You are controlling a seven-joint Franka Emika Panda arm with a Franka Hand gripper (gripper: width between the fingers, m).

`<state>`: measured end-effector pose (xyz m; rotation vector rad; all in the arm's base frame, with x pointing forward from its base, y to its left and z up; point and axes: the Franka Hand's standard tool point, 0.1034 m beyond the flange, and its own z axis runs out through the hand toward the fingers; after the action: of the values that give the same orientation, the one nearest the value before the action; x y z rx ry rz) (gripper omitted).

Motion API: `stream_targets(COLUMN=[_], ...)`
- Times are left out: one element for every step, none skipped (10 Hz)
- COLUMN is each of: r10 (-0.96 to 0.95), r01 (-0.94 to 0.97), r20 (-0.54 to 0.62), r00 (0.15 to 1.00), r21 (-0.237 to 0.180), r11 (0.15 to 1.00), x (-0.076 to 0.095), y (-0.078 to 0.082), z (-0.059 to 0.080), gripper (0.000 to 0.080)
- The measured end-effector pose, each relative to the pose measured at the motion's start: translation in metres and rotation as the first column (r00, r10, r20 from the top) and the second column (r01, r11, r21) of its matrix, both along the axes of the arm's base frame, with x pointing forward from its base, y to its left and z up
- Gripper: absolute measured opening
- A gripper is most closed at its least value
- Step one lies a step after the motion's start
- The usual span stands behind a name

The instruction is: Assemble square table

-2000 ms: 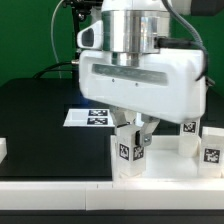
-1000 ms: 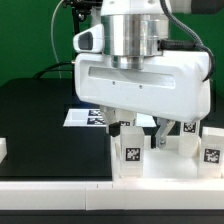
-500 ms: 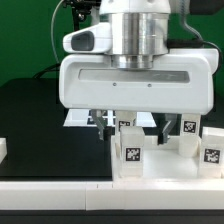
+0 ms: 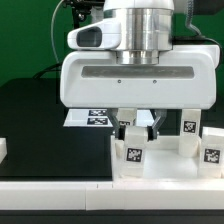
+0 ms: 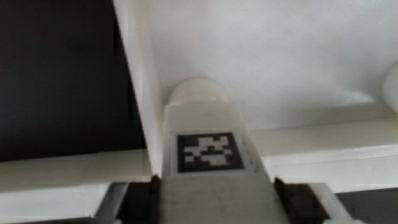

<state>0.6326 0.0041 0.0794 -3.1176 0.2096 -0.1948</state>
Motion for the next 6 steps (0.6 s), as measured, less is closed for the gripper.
stream_targets(r10=[-0.116, -0.219, -0.377, -0.514, -0.663, -0.820], r01=[0.116, 0.219, 0.376, 0.513, 0.662, 0.818], r20=[-0.002, 0.004, 0.009, 0.007, -0.009, -0.053], r00=[0.993, 0.976, 0.926, 0.858, 0.748, 0.571], r21=[0.014, 0.025, 0.043, 0.057, 0.083, 0.125], r11=[0.993, 0.975, 0.925, 0.856, 0.745, 0.561], x=[-0.0002, 0.0005, -0.0005, -0.0015, -0.0017, -0.0019], y=[-0.0007, -0.0018, -0.0021, -0.0015, -0.0010, -0.0003], z=[-0.0005, -0.0005, -0.0019, -0.0024, -0.0032, -0.0030], gripper=[0.0290, 0.0290, 0.0290, 0.0290, 0.0289, 0.0289])
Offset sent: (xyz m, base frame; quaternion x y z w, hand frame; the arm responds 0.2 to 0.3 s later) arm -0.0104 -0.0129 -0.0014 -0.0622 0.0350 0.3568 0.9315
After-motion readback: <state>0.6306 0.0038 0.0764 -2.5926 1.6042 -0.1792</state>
